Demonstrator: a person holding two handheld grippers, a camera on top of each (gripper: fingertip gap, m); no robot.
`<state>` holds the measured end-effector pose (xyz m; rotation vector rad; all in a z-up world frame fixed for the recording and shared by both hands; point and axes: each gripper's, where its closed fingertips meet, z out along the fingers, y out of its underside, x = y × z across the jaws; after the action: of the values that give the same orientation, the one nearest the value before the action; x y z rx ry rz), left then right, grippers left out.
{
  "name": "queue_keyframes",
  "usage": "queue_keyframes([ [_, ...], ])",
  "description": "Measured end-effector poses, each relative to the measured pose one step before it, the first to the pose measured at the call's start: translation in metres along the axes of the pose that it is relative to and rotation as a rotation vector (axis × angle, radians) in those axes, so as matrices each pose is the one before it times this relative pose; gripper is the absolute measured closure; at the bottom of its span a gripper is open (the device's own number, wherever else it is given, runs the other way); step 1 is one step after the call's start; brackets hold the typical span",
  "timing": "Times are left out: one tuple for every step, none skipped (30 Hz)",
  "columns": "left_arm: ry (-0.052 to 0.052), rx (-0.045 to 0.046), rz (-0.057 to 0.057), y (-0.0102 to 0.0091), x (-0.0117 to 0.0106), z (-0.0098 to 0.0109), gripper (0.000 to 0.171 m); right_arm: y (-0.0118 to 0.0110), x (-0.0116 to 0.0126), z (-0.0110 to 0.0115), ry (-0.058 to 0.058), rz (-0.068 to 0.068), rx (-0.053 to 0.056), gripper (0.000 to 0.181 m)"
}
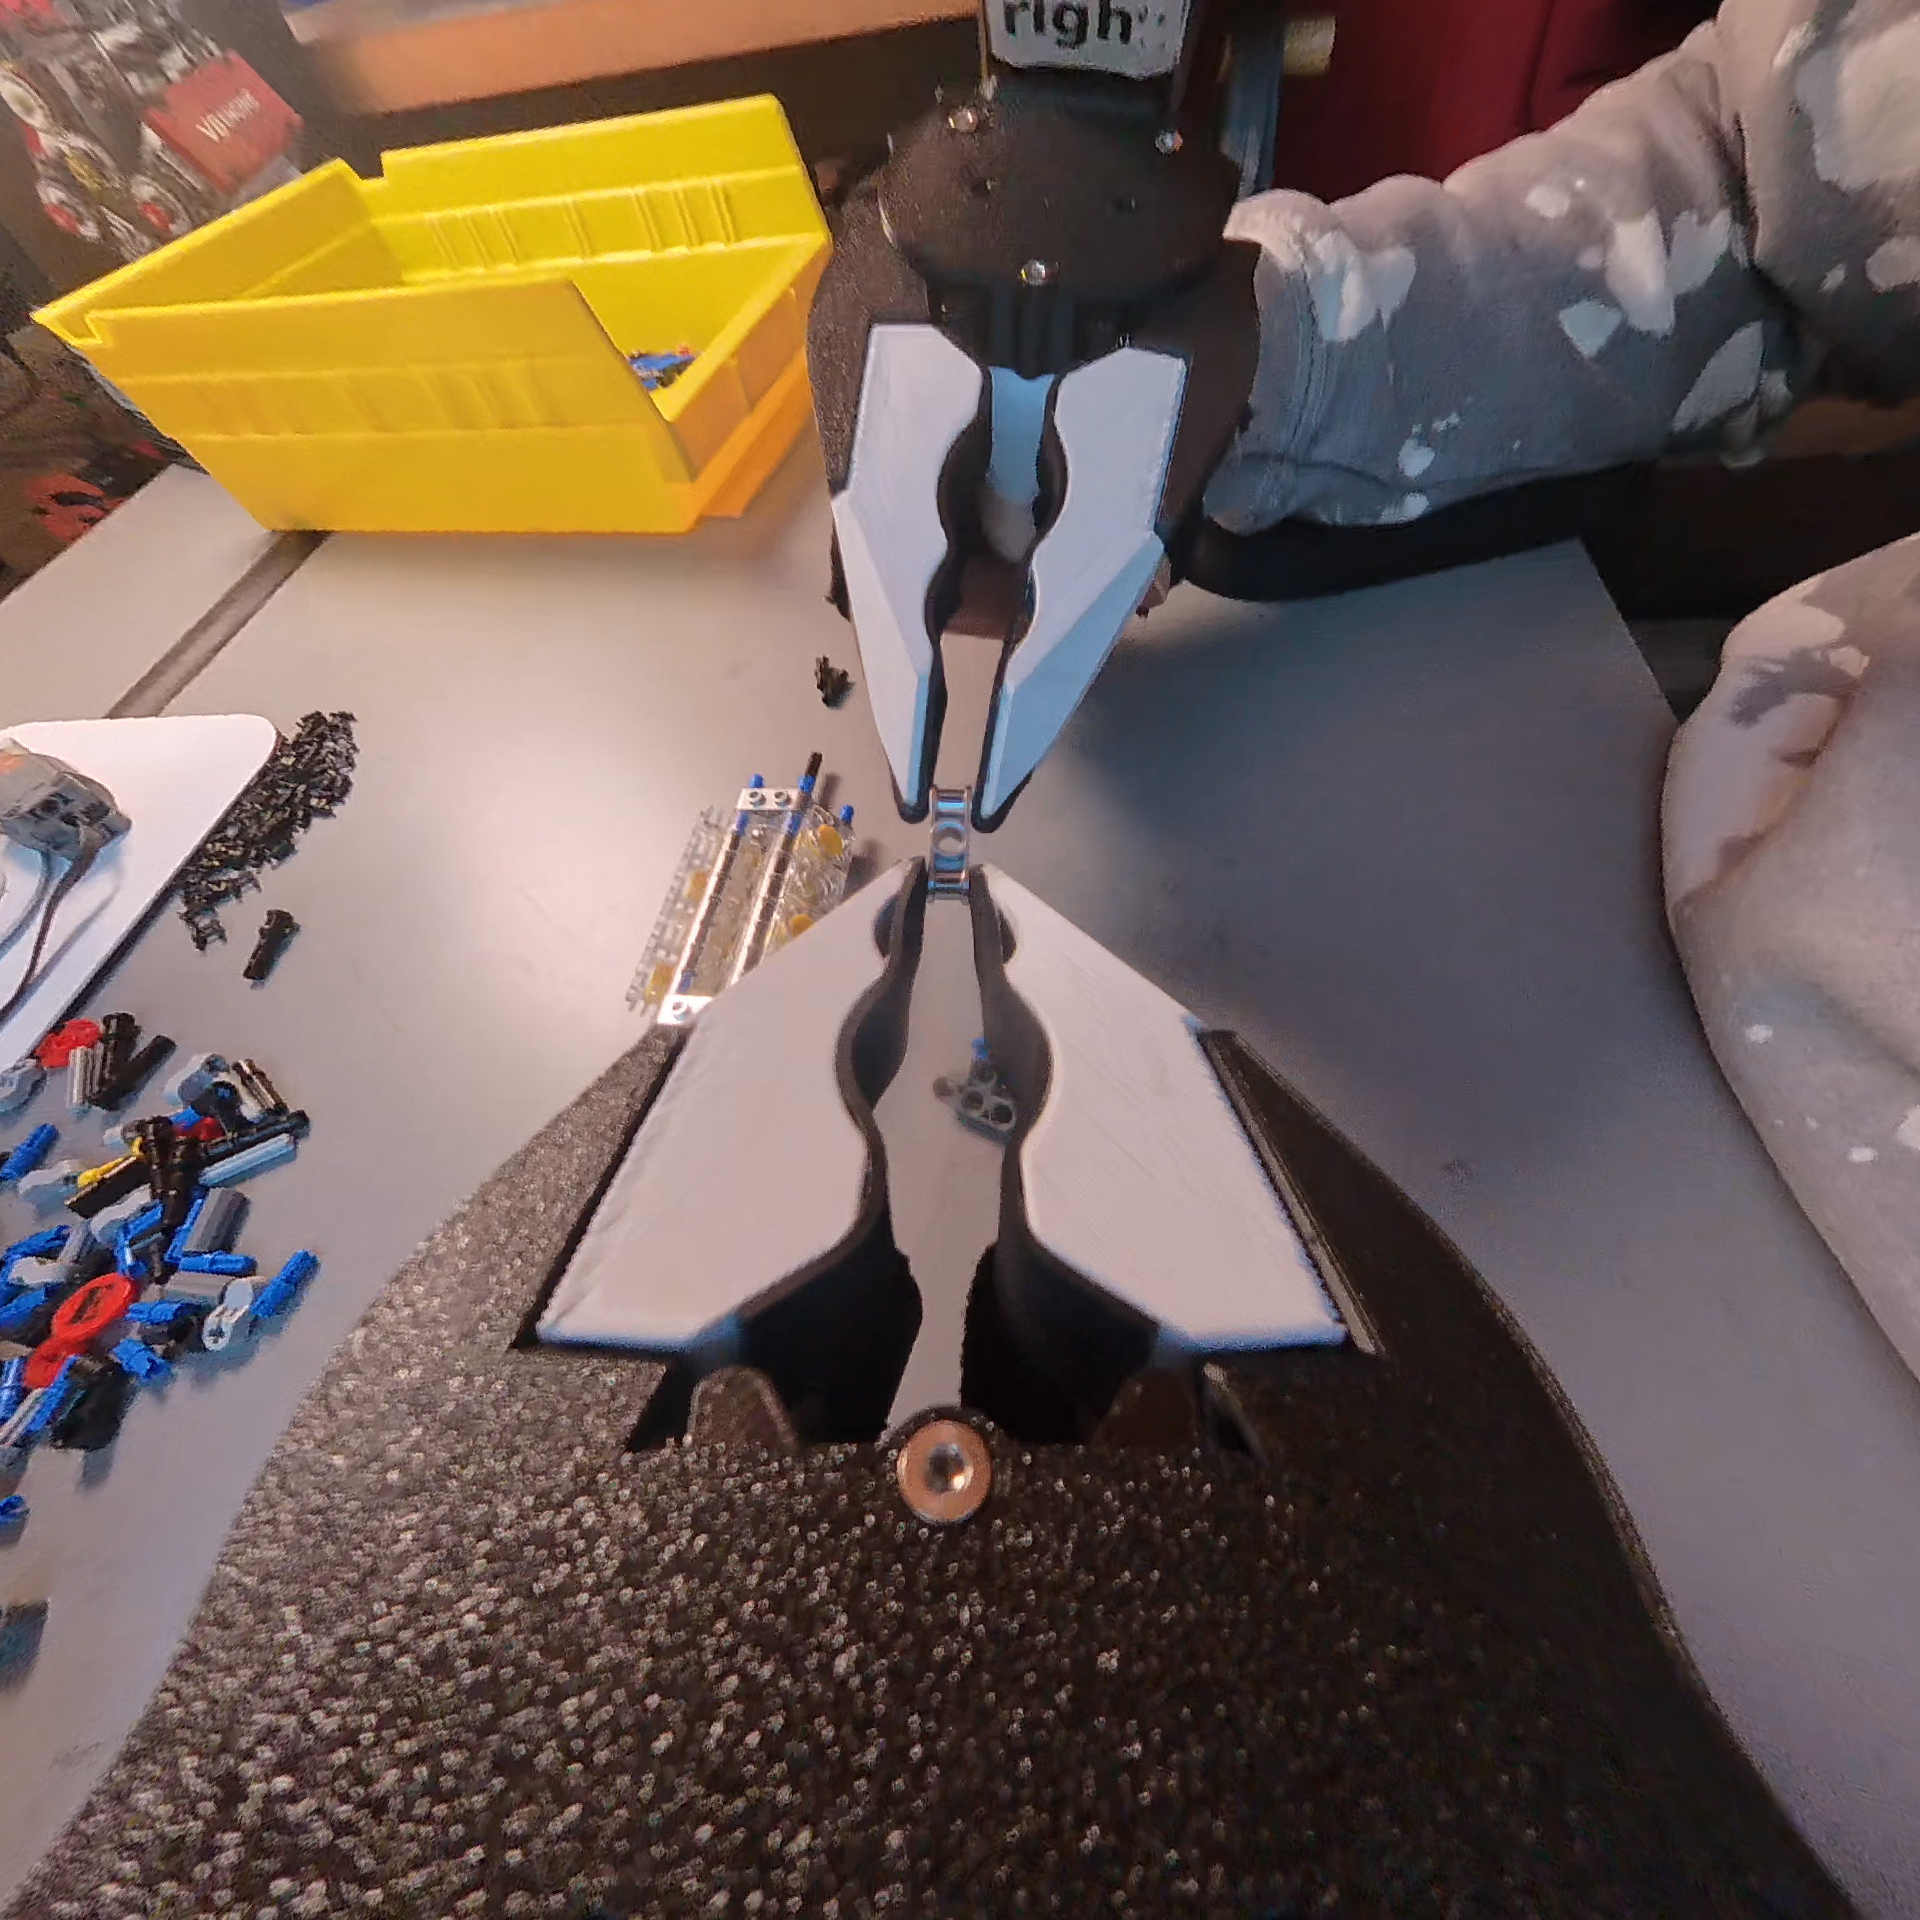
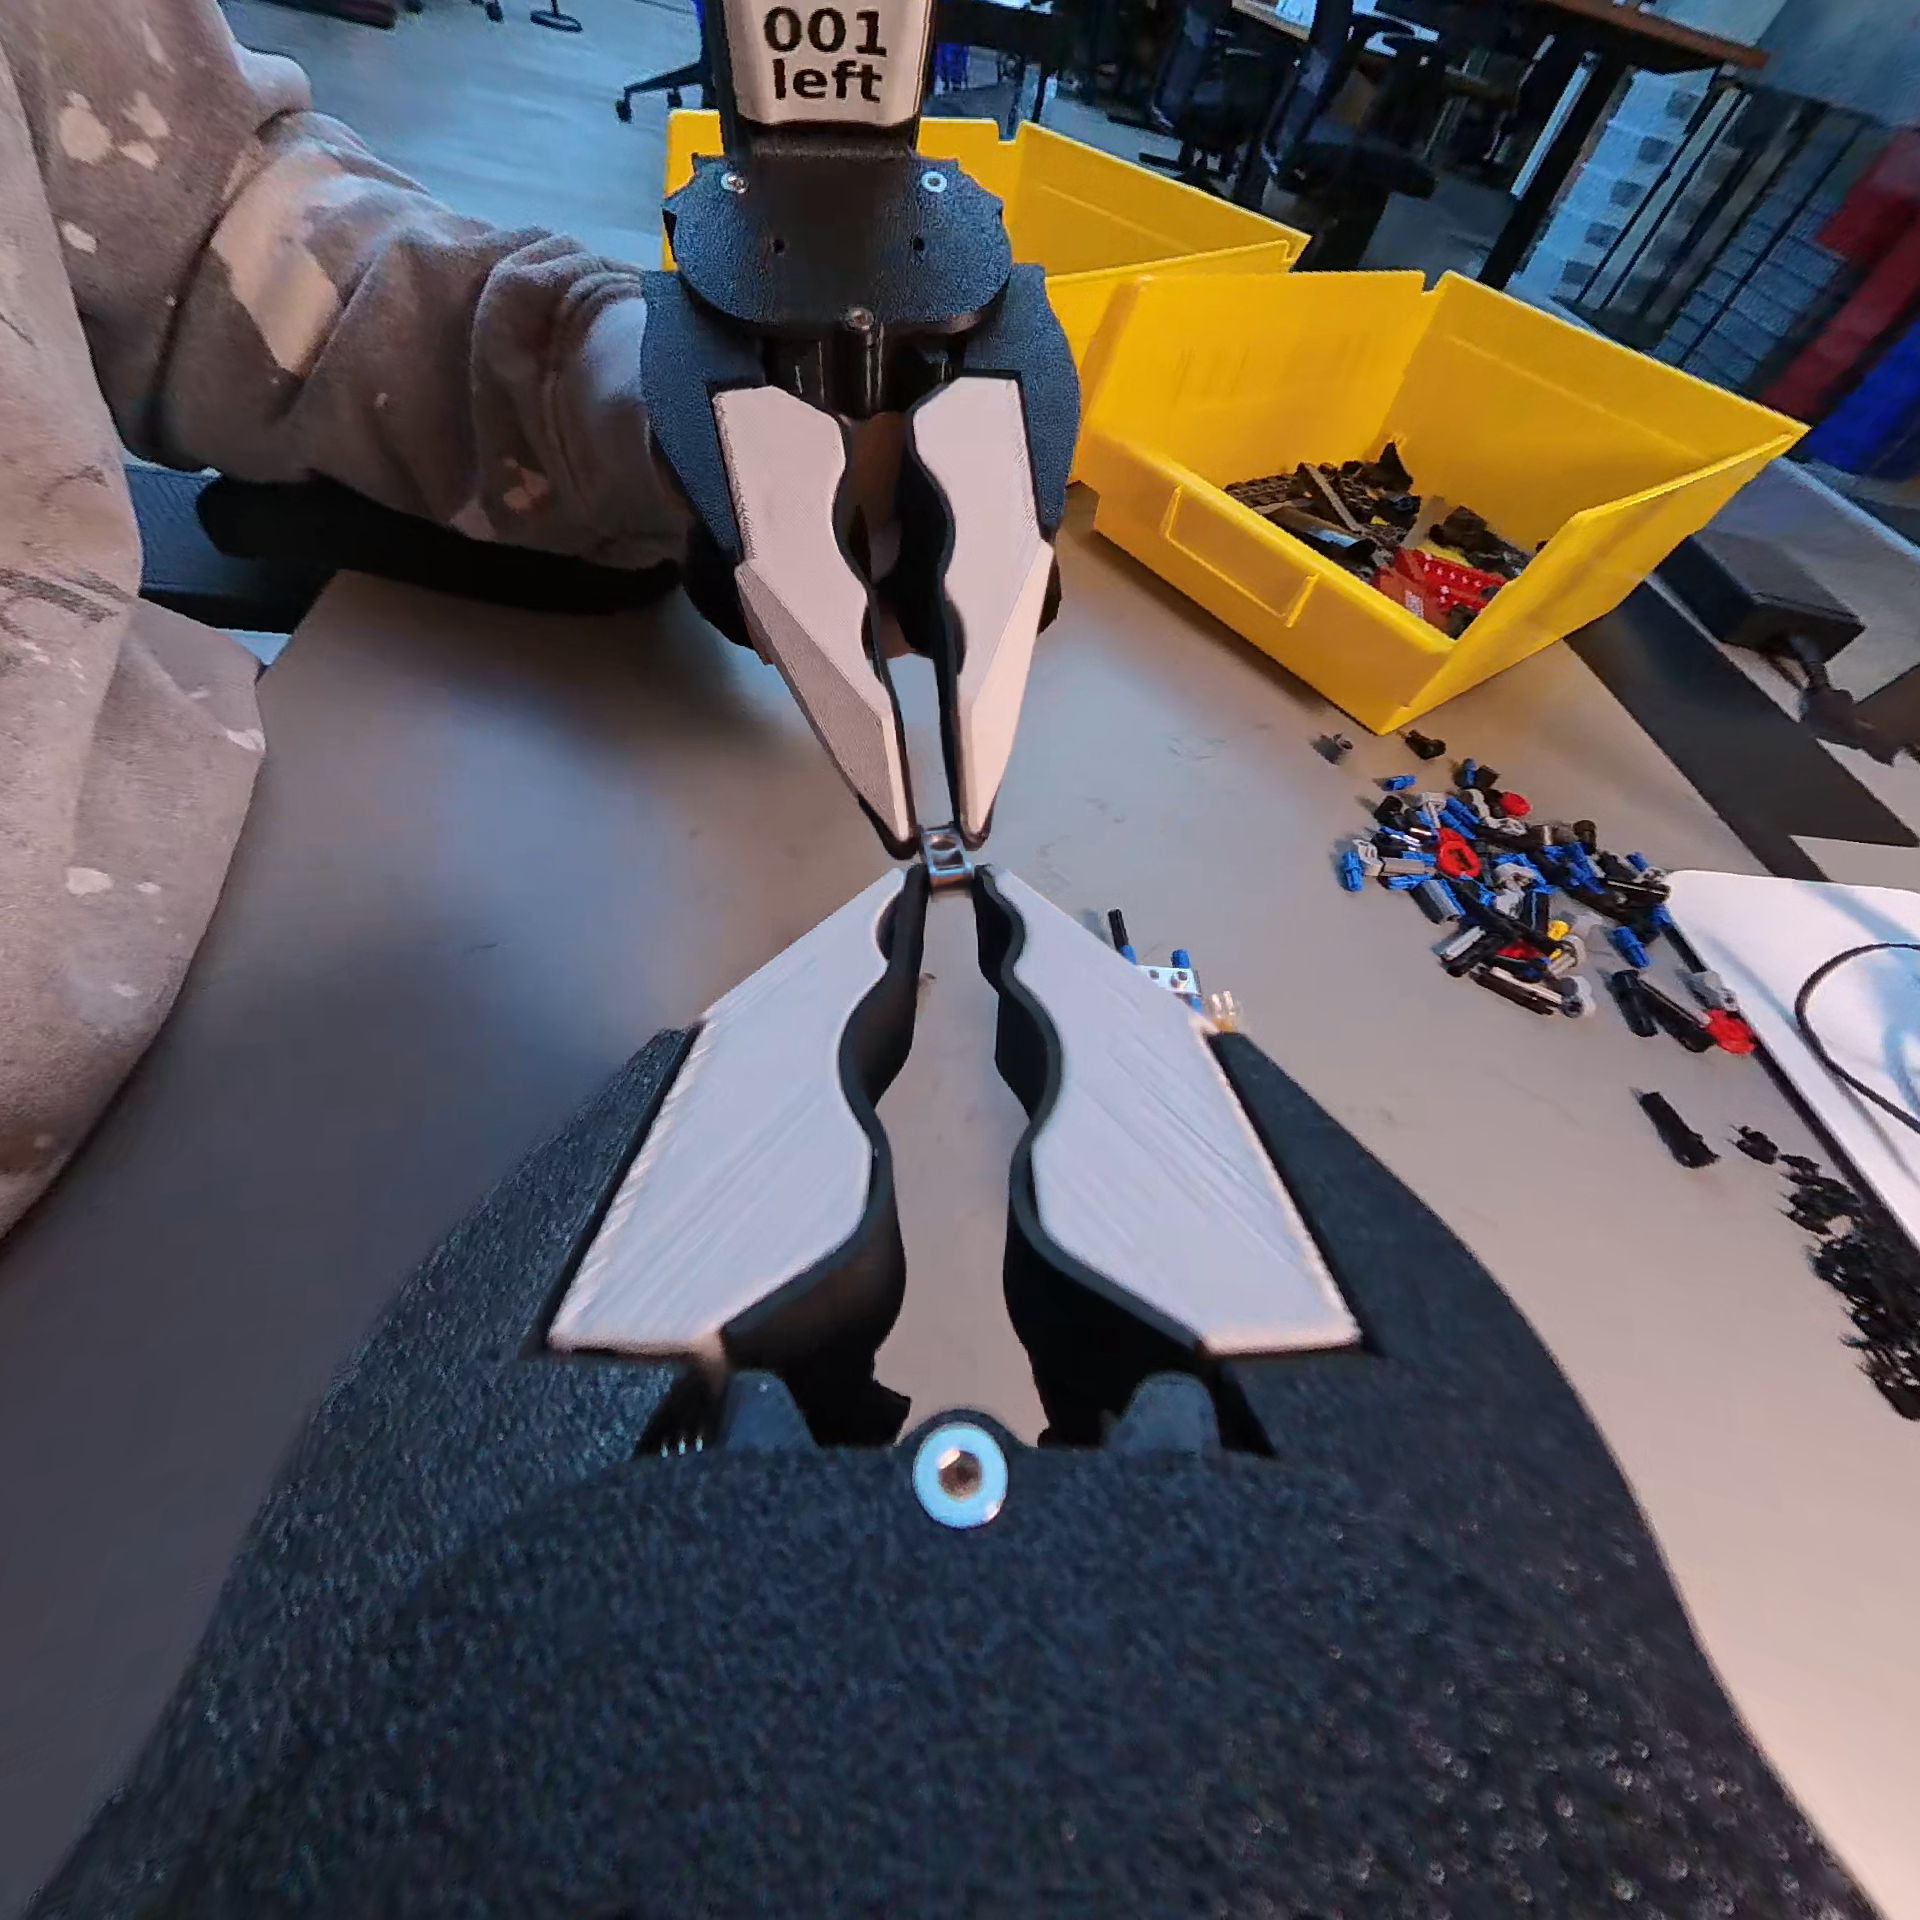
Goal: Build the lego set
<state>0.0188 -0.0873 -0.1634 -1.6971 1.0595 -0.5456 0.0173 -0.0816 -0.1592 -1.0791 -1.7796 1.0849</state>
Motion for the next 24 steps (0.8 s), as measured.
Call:
queue_keyframes([
  [0.0188,-0.0254,-0.0039,0.00387,0.00192,0.00028,0.165,0.00091,-0.00197,0.00115,-0.0168,0.001,-0.0062,0.174],
  [0.024,-0.02979,-0.0115,0.00454,0.00254,0.00051,0.165,0.00174,-0.00266,0.00223,-0.0206,-0.0027,-0.0113,0.174],
  [0.016,-0.03291,-0.0087,0.0051,0.00114,0.00029,0.165,0.00273,-0.00242,0.00308,-0.0203,-0.0059,-0.0188,0.174],
  [0.0108,-0.03129,-0.0075,0.00512,0.00033,0.00019,0.165,0.0035,-0.00078,0.00364,-0.0144,-0.0063,-0.0236,0.175],
  [0.0143,-0.02964,-0.0163,0.00521,0.00043,0.00011,0.165,0.0033,-0.00099,0.00381,-0.0209,-0.0029,-0.0233,0.175],
  [0.0153,-0.02701,-0.0277,0.00497,0.00027,0.00033,0.165,0.0028,-0.00075,0.00399,-0.0236,0.0037,-0.0201,0.174],
  [0.0134,-0.02623,-0.0378,0.00493,-0.00026,0.00072,0.165,0.00271,-0.0001,0.00387,-0.0248,0.0088,-0.0209,0.175],
  [0.009,-0.02484,-0.0466,0.00471,-0.00117,0.00111,0.165,0.00338,0.00073,0.00388,-0.0221,0.0137,-0.0254,0.175],
  [0.0062,-0.02107,-0.0504,0.00412,-0.00163,0.00131,0.165,0.00372,0.00174,0.00351,-0.0165,0.0168,-0.0278,0.174],
  [0.0068,-0.01451,-0.0489,0.00322,-0.00139,0.00134,0.165,0.00286,0.00149,0.00307,-0.0147,0.0206,-0.0231,0.174],
  [0.0113,-0.00917,-0.0461,0.00251,-0.00048,0.00121,0.165,0.0024,0.00093,0.00233,-0.015,0.0181,-0.0202,0.174],
  [0.0106,-0.00357,-0.0442,0.00166,-0.00055,0.00093,0.165,0.0016,0.00104,0.00166,-0.008,0.0122,-0.0141,0.172],
  [0.0096,0.0019,-0.0385,0.00058,-0.00061,0.00063,0.165,0.00108,0.00121,0.00087,-0.0002,0.0104,-0.0088,0.172],
  [0.0133,0.00387,-0.0329,0.00012,0.00035,0.0003,0.165,0.00078,0.00047,0.0003,-0.0008,0.009,-0.0041,0.172],
  [0.0136,0.00386,-0.0293,-0.00014,0.00074,0.00024,0.165,0.00027,-0.00056,-0.00015,-0.004,0.0068,0.0023,0.171],
  [0.0103,0.0042,-0.0302,-0.00018,0.00042,0.00033,0.165,0.00008,-0.00004,-0.00045,0.0005,0.0052,0.0013,0.171],
  [0.008,0.00317,-0.0273,0.00001,0.0002,0.00059,0.165,0.00038,0.00021,-0.00028,0.0041,0.0006,-0.002,0.172],
  [0.0077,-0.00165,-0.0233,0.00073,0.00022,0.00067,0.165,0.00004,0.00013,-0.00027,0.0038,-0.0014,0.0004,0.172],
  [0.0051,-0.0033,-0.0187,0.00102,-0.0001,0.00068,0.165,0.0002,0.00005,-0.00006,0.0038,0.001,-0.0003,0.172],
  [0.0024,-0.00091,-0.016,0.00056,-0.00038,0.00031,0.165,0.00086,0.00041,-0.00002,0.0066,0.0011,-0.0053,0.172],
  [0.0061,-0.00246,-0.0167,0.00081,0.00003,0.00034,0.165,0.0005,0.00043,-0.00013,0.0087,-0.0029,-0.0032,0.172],
  [0.0098,-0.00146,-0.015,0.0006,0.00063,0.00009,0.165,-0.0001,-0.00023,-0.00018,0.0057,-0.0045,0.0009,0.172],
  [0.0124,0.00203,-0.0103,0.00004,0.0011,0.00022,0.165,-0.00045,-0.00097,-0.00003,0.0013,-0.0015,0.0036,0.172],
  [0.0139,0.00347,-0.0083,-0.00042,0.00166,0.00011,0.165,-0.00041,-0.00186,0.00004,-0.0061,0.0009,0.0026,0.172],
])
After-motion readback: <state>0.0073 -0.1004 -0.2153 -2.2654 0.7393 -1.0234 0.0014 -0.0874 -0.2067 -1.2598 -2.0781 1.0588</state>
